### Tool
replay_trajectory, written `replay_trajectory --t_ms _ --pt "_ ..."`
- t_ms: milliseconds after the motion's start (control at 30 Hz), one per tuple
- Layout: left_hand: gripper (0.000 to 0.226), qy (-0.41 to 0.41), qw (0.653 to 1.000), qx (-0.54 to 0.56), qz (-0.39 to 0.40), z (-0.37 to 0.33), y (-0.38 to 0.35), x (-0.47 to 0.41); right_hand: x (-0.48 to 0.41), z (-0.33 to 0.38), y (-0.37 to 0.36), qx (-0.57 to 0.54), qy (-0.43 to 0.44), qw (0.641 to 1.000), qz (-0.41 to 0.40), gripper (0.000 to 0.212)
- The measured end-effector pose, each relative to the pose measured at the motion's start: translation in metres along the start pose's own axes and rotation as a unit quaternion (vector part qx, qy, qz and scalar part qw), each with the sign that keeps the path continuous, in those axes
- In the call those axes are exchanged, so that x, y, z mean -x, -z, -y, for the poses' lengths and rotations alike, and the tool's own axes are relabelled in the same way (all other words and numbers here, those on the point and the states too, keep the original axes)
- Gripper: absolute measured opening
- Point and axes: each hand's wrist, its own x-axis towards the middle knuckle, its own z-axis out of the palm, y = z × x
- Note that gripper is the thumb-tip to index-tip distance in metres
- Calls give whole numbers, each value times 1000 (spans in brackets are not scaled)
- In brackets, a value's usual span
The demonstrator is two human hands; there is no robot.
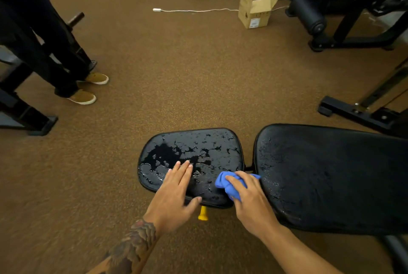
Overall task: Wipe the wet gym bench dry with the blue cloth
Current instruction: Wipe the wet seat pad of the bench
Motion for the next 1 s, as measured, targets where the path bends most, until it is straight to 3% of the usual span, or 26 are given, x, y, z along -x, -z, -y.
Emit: replay_trajectory --t_ms 400,567,767,1000 --pt "82 -6 984 -165 62 92 -17 33 -2 39 -42 6 -76 995 -58 52" --pt "75 -4 986 -167 15 101 -38 27 -9 28 -56 15 -42 995 -91 52" --pt "75 15 989 -148 -11 96 -47 29 4 15 -65 112 -24 992 -61 56" --pt "75 15 989 -149 1 96 -43 28 -77 11 -59 141 -41 988 -51 53"
